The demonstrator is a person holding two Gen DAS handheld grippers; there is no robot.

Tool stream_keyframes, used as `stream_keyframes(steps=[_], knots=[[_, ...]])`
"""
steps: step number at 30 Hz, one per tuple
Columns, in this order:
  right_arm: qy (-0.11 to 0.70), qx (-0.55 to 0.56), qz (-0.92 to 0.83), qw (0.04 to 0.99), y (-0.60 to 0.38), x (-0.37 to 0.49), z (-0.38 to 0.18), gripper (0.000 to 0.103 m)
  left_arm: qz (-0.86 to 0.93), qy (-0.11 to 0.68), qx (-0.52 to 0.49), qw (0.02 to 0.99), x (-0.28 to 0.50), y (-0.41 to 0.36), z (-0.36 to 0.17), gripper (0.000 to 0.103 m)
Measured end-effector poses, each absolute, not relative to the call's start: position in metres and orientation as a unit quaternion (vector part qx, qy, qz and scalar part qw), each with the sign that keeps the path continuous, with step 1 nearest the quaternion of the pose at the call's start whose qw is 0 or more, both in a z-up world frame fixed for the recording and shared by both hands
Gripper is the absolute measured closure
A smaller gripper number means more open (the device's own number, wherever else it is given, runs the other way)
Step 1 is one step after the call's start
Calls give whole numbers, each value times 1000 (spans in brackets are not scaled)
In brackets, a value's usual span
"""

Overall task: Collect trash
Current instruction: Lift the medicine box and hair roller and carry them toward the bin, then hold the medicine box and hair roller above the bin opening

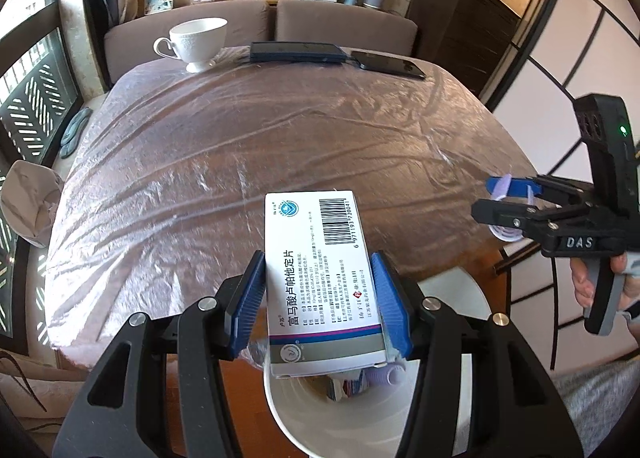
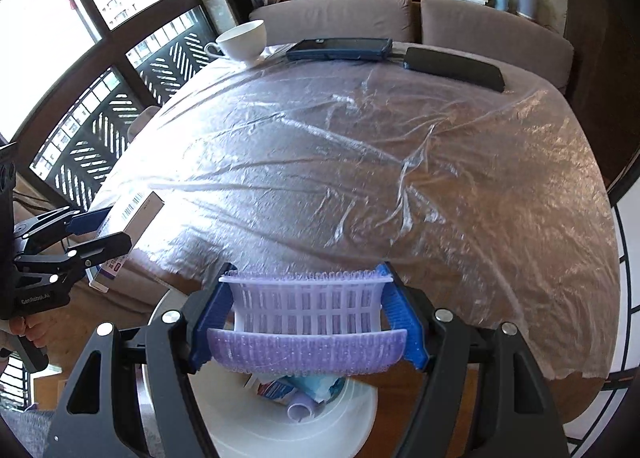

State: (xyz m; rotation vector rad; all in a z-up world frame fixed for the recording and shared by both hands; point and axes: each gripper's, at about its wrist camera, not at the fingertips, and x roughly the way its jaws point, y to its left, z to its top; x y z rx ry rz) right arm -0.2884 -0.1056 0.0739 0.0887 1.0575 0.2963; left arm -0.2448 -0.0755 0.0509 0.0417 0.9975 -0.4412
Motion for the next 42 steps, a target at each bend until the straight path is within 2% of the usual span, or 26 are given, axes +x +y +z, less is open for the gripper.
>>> stream_keyframes(steps=[25,42], knots=[[542,16,198,817,-89,-326,53,33,-269,512,64,813,-293,-95,36,49],[568,-14,215,794,-82,-345,19,33,-272,556,95,780,-302,-101,-9,49]])
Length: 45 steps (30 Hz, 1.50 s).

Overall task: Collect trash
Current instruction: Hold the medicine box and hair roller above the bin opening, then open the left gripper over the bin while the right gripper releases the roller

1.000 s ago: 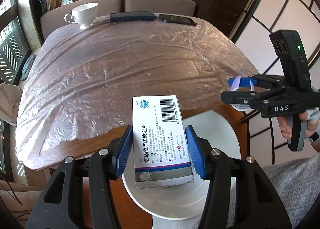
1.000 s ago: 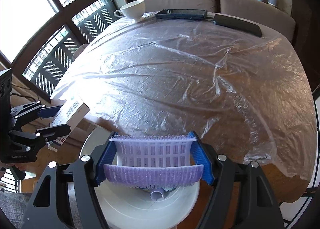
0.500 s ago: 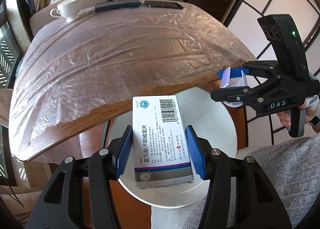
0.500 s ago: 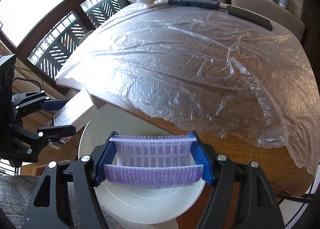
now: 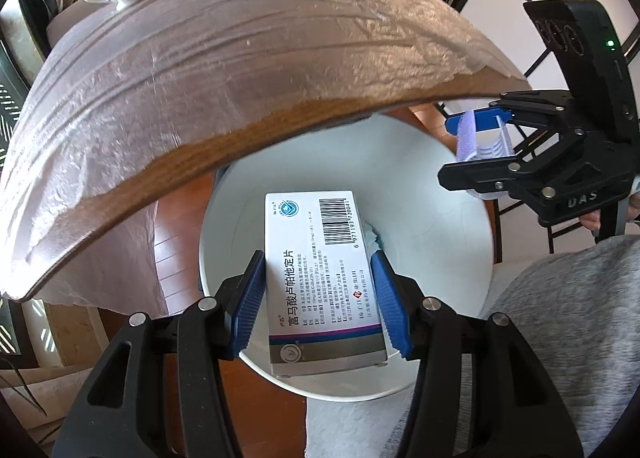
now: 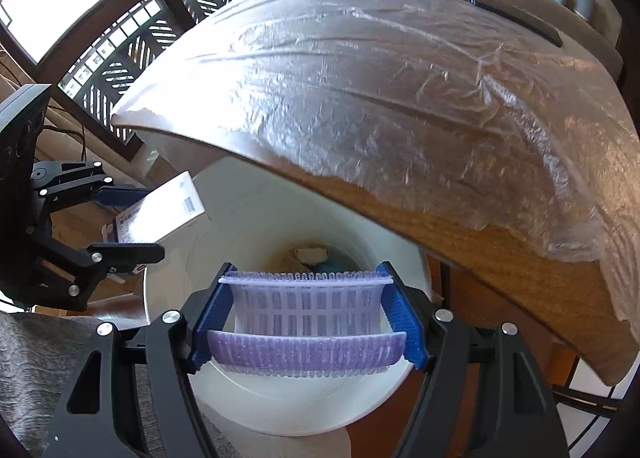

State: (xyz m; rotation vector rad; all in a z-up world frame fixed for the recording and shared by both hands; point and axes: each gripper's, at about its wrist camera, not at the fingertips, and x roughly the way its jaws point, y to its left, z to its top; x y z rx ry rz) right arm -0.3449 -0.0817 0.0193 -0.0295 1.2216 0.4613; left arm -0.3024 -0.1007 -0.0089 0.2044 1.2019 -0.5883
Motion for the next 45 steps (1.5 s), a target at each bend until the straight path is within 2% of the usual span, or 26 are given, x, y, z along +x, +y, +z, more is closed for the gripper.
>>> stream_keyframes(steps=[29,30,32,33,34,41,45], knots=[[611,-48,210,762,-65,-334,-56,33,-259,584,146,755,-278,-135,-85,49],[613,-47,209,760,-65,-334,-55,31,-261,586,145,754,-277,-136,-86,48],[616,-41,206,759,-66,-333,-56,21,-260,589,145,751,-274,-144,-88,45],[616,-36,204,760,-67,-333,-56,16,-258,591,146,750,-270,-146,-89,37],[616,-33,203,761,-68,-332,-55,15,-258,591,146,751,-271,-140,-88,32],[623,-34,201,755,-74,-334,-40,14,-261,594,152,745,-279,-132,-72,31],[608,-23,244,755,-87,-344,13,14,-294,571,149,752,-290,-122,-26,31]])
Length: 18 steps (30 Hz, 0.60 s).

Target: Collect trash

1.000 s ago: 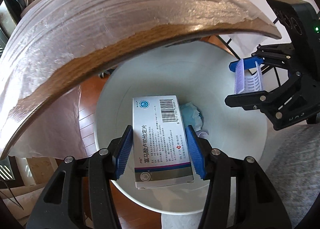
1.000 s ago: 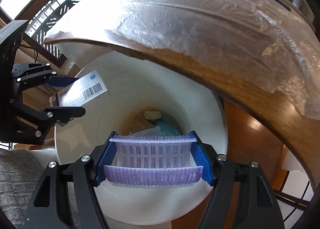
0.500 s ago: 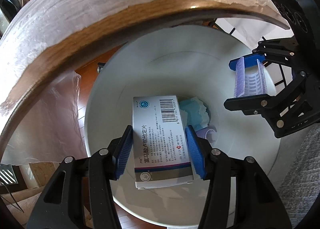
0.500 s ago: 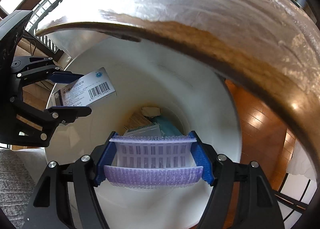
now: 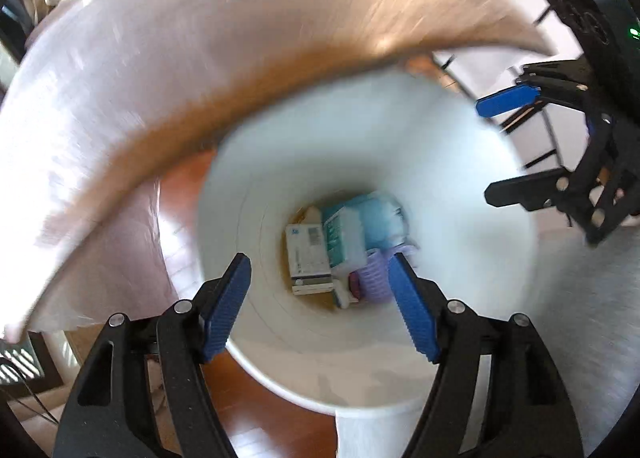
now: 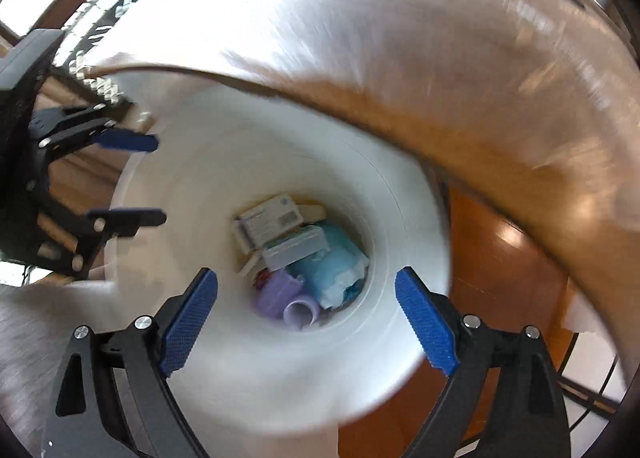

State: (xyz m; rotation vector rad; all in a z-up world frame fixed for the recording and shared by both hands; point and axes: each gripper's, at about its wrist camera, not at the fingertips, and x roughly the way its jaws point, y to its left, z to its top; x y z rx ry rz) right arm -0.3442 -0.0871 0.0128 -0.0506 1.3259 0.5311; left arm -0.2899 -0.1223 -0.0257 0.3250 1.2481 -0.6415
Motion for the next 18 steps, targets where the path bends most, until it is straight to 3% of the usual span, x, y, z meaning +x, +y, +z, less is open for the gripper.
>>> stream_keyframes(steps=[2,4,5,8,13,18], knots=[[580,6,271,768,-100,-343,50,11,-331,531,120,771,-291,-115,23,29],[534,25,262,803,-116,-331,87,4,-328,486,106,803,-286,-105,58,3],[516,28,247,820,-125,-322,98,4,-309,450,100,832,-277,-98,78,1],[465,44,142,873,-161,-278,115,4,-225,392,75,889,-230,-81,101,1],[432,71,5,899,-218,-194,91,4,-111,391,15,914,-133,-54,77,1],[450,56,-62,889,-254,-133,62,4,-55,415,3,908,-68,-44,43,2]])
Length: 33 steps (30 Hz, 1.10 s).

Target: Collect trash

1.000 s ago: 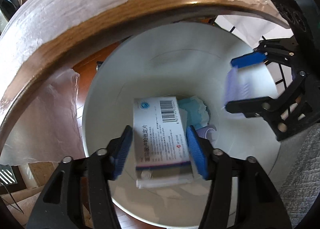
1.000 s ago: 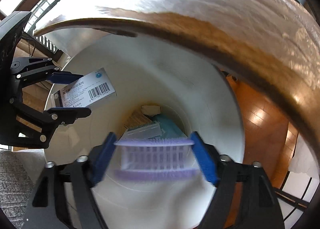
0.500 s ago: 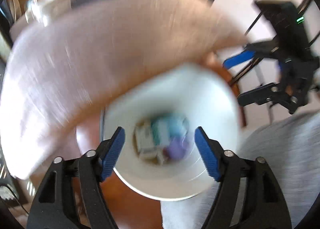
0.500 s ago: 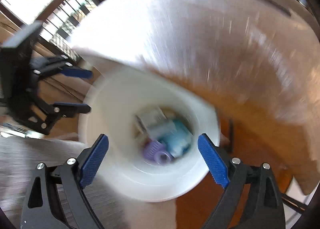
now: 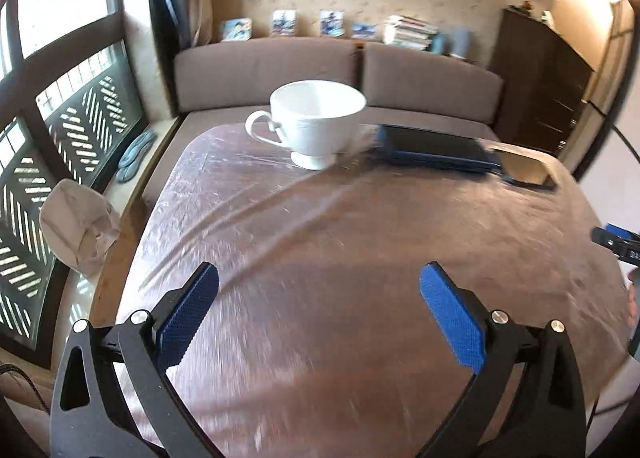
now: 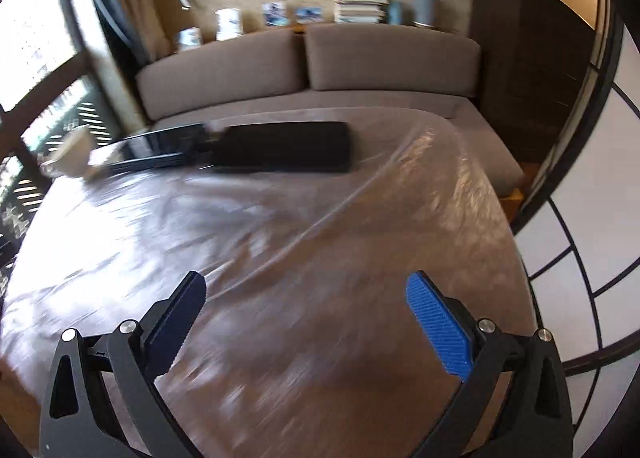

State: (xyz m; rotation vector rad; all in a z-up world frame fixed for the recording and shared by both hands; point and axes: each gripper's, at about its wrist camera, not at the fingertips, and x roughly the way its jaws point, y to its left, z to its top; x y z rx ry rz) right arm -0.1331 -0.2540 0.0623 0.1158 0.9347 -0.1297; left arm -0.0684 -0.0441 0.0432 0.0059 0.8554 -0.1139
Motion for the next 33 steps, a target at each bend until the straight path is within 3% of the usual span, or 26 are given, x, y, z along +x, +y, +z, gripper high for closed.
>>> stream_keyframes(steps=[14,33], knots=[[461,33,-92,882,-292,-105,26,4,-23,464,-1,886,-6,-30,1,2],[462,34,-93,882,-293,-104,25,4,-22,467,11,884,-5,-33,3,1]])
